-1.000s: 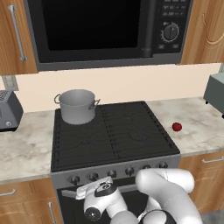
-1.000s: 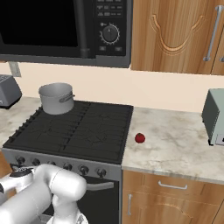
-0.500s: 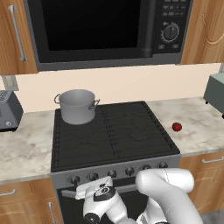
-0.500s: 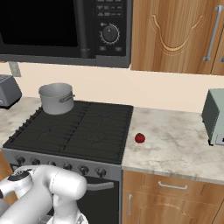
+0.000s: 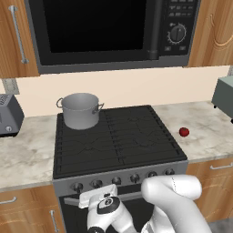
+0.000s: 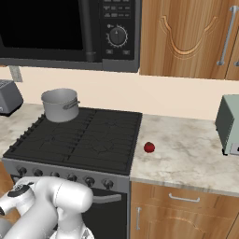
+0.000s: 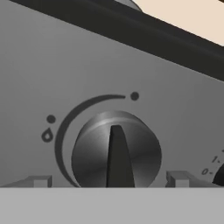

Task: Turn on the burner for the pot on the stove. Wait thirty seconds for the pot to heat up. Then add the tomato to the pot.

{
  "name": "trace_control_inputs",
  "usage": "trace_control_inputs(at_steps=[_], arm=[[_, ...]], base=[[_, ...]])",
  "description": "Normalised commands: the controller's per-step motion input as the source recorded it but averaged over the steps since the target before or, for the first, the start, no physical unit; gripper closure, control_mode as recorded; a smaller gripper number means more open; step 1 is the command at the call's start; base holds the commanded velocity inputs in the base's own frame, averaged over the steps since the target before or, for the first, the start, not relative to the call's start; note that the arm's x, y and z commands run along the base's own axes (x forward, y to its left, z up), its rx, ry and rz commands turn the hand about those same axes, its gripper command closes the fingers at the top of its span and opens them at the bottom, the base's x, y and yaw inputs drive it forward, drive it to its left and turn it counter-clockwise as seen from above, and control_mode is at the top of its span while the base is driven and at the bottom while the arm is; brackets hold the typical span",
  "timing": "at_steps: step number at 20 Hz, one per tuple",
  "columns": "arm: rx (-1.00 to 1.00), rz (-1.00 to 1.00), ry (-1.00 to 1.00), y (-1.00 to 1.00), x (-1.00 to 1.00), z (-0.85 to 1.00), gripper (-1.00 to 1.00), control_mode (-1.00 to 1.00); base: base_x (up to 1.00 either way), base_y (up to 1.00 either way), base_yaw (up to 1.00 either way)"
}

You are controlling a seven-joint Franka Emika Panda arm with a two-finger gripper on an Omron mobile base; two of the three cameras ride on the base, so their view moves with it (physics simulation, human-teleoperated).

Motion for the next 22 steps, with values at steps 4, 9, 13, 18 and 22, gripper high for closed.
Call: trace_control_inputs(at_steps=[4,9,13,18,22], arm=[[0.0,0.0,0.0,0.0,0.0,0.0,1.0,-1.0],[0.0,0.0,0.0,0.0,0.0,0.0,1.0,-1.0],[0.0,0.0,0.0,0.0,0.0,0.0,1.0,-1.0],[-0.03,0.08,-0.09,0.03,0.0,0.0,1.0,-1.0],[-0.14,0.31,-0.15,0.18,0.0,0.0,1.0,-1.0]], base=[[0.0,0.0,0.0],[0.0,0.0,0.0],[0.0,0.0,0.0],[0.0,0.0,0.0],[0.0,0.0,0.0]])
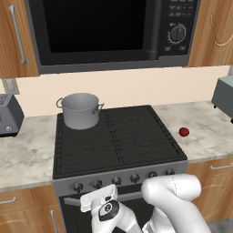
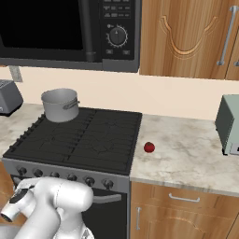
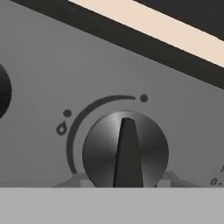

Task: Turn on the burner for the pot on the stove. Wait thirty seconds for the pot to heat up. Then add the tomato to the pot.

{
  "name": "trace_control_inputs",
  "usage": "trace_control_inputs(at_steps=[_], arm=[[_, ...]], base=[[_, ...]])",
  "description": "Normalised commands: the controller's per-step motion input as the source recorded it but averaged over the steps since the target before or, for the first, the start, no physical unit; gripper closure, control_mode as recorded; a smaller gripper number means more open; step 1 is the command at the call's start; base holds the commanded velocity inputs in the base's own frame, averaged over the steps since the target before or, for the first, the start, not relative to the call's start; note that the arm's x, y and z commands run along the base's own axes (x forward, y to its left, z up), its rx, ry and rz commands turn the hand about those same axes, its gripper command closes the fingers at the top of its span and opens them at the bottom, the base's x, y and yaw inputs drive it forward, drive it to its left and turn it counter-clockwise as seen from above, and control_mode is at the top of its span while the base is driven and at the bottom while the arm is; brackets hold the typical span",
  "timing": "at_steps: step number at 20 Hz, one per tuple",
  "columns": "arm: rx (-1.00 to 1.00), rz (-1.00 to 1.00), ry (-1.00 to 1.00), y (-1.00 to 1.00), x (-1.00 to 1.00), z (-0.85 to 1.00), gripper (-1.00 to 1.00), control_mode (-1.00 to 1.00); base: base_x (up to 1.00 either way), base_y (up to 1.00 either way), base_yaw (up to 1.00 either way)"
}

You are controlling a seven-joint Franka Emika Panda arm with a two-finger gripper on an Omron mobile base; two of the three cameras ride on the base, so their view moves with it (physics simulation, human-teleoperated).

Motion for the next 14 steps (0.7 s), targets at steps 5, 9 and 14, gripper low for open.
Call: trace_control_inputs(at_steps=[5,9,14], arm=[[-0.22,0.43,-0.17,0.3,0.0,0.0,1.0,-1.0],[-0.26,0.53,-0.17,0.45,0.0,0.0,1.0,-1.0],[-0.28,0.62,-0.11,0.5,0.0,-0.01,1.0,-1.0]], base=[[0.0,0.0,0.0],[0.0,0.0,0.0],[0.0,0.0,0.0]])
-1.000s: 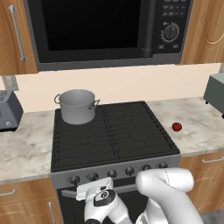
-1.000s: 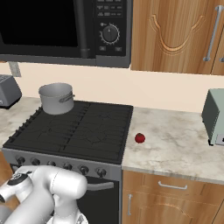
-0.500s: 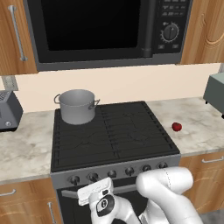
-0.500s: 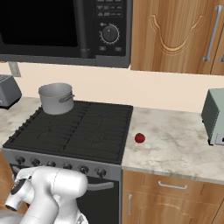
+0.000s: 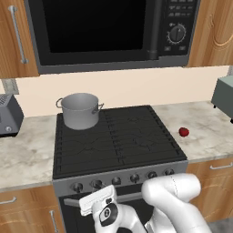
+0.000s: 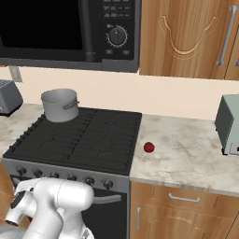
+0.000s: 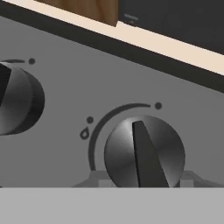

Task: Turn on the burner for the pot on the stove. Wait thirty seconds for the pot to heat up. Then add the tomato to the pot.

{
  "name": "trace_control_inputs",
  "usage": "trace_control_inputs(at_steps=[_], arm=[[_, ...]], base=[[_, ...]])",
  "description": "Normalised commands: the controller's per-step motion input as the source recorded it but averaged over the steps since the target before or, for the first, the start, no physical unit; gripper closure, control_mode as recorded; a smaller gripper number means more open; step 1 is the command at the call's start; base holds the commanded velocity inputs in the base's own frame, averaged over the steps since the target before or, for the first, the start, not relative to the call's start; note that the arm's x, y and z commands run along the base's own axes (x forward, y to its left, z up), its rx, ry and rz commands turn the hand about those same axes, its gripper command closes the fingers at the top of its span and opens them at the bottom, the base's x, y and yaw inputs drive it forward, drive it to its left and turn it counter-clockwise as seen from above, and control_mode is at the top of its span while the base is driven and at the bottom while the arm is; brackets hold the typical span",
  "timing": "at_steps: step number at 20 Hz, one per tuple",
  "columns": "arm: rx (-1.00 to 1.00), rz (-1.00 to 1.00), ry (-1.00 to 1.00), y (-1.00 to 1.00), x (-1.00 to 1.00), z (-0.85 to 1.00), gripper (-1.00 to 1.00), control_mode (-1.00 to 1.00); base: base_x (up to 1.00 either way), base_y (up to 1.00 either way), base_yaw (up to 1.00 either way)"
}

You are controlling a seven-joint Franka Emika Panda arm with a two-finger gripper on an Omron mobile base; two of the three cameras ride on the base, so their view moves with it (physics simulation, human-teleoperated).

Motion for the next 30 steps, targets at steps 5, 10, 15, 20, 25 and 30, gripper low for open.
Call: trace_control_inputs(at_steps=[5,10,15,20,25,30], arm=[[-0.28,0.69,-0.07,0.36,0.0,-0.06,1.0,-1.0],[-0.22,0.68,-0.01,0.35,0.0,-0.03,1.0,-1.0],[-0.18,0.65,0.0,0.39,0.01,0.0,1.0,-1.0],[-0.17,0.64,0.0,0.33,0.12,0.0,1.0,-1.0],[-0.07,0.39,0.02,0.18,0.0,0.02,1.0,-1.0],[0.0,0.0,-0.01,0.01,-0.04,0.04,1.0,-1.0]], base=[[0.0,0.0,0.0],[0.0,0.0,0.0],[0.0,0.0,0.0],[0.0,0.0,0.0],[0.0,0.0,0.0],[0.0,0.0,0.0]])
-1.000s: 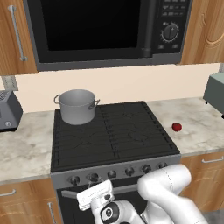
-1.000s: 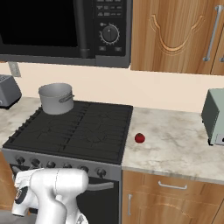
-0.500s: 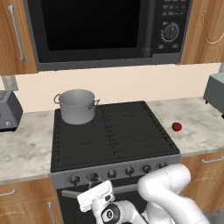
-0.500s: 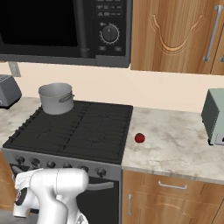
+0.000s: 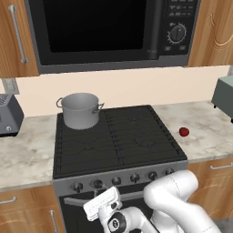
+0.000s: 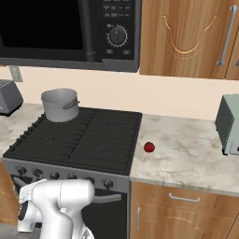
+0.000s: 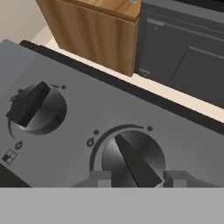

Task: Turn on the burner for the pot on the stove. Wait thirty seconds for the pot to heat up. Then add the tomato to the pot.

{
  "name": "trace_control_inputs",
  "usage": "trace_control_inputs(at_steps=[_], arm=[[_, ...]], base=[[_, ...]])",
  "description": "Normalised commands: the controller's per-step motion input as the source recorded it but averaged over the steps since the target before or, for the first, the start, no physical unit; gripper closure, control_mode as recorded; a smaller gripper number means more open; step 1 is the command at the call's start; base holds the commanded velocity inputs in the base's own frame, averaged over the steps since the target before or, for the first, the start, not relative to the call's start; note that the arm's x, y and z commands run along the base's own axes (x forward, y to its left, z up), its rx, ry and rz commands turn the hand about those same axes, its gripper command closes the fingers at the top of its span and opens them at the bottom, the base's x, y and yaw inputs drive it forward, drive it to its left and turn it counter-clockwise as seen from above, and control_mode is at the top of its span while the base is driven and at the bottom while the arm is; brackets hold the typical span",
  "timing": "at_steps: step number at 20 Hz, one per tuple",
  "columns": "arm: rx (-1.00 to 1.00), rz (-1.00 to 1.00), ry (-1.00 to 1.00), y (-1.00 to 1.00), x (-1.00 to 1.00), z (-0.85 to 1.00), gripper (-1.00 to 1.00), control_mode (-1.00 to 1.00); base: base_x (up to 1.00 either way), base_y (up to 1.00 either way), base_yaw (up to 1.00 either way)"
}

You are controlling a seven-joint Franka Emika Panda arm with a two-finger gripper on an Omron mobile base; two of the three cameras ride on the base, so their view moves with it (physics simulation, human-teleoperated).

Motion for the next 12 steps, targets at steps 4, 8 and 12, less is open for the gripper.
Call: trace_control_inputs(at_steps=[4,8,12], arm=[[0.0,0.0,-0.02,0.16,-0.26,0.4,-1.0,-1.0],[0.0,0.01,-0.07,0.03,-0.77,0.71,-1.0,-1.0],[0.01,0.0,-0.03,0.04,-0.93,0.96,-1.0,-1.0]], base=[[0.0,0.0,0.0],[0.0,0.0,0.0],[0.0,0.0,0.0]])
